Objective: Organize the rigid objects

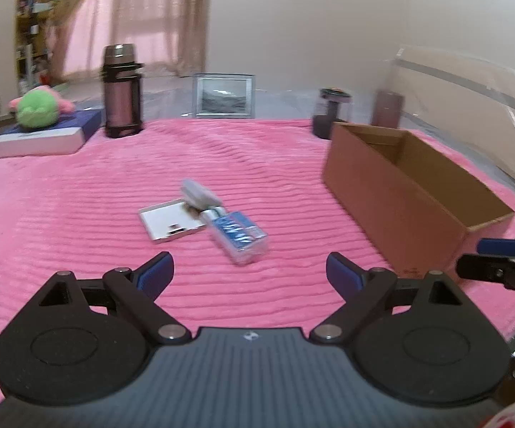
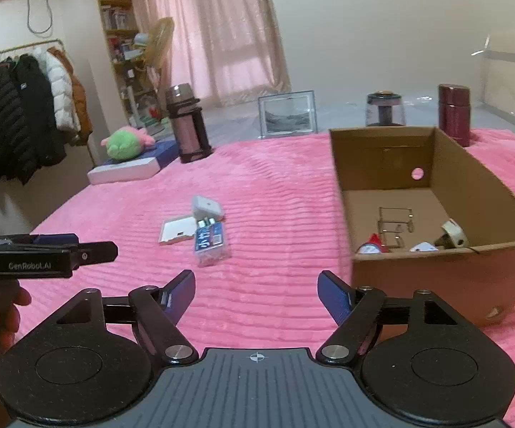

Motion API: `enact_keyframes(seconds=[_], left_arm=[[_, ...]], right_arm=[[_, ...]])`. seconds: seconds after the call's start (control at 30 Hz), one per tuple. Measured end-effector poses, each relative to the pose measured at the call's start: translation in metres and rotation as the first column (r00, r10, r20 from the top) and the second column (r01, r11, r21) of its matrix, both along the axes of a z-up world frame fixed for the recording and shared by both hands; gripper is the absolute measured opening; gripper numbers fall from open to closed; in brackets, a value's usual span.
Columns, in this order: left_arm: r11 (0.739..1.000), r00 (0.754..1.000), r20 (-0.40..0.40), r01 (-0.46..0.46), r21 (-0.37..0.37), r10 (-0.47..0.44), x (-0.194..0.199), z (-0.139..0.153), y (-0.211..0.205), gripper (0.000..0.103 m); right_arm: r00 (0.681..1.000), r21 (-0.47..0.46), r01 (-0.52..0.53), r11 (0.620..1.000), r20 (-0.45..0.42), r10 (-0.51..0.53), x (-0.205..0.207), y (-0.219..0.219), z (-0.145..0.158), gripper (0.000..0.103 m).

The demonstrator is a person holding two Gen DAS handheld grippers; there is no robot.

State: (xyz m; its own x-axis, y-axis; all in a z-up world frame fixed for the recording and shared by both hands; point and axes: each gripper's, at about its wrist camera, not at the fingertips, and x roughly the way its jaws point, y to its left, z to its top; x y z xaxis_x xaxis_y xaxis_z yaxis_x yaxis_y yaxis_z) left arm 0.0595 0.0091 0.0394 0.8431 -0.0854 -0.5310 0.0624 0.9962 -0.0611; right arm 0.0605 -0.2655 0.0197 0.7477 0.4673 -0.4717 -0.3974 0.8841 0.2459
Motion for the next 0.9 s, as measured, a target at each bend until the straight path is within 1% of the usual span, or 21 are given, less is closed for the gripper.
enact_keyframes(seconds=[0.23,0.4,0.57,0.7,0.9], left_arm=[[0.995,0.995,0.001,-0.095,0.006,0.095,0.004,-0.006,0.03,0.09],[0.99,0.99,0.003,-0.14,0.028,0.14,0.012,-0.013,0.045,0.09],[0.987,0.988,0.008,-0.154,0.036,0.154,0.021,-0.02,0.057,0.09],[0.987,0.987,-0.004,-0.159,0.035,0.159,0.034,-0.027,0.067,0.09],[0.986,0.986,-0.022,-0.163,0.03,0.164,0.055,-0.039,0.082,0.09]], right_arm=[[0.999,-0.021,-0.033,0.999,-0.014,0.033,0.009,0.024,-0.006,0.073],[0.998,-0.03,-0.059,0.998,-0.022,0.058,0.022,0.042,-0.012,0.073],[0.996,-0.038,-0.08,0.996,-0.041,0.079,0.037,0.061,-0.021,0.073],[0.994,-0.048,-0.101,0.994,-0.05,0.098,0.054,0.08,-0.03,0.073],[0.994,-0.059,-0.095,0.994,-0.061,0.091,0.086,0.104,-0.043,0.073]])
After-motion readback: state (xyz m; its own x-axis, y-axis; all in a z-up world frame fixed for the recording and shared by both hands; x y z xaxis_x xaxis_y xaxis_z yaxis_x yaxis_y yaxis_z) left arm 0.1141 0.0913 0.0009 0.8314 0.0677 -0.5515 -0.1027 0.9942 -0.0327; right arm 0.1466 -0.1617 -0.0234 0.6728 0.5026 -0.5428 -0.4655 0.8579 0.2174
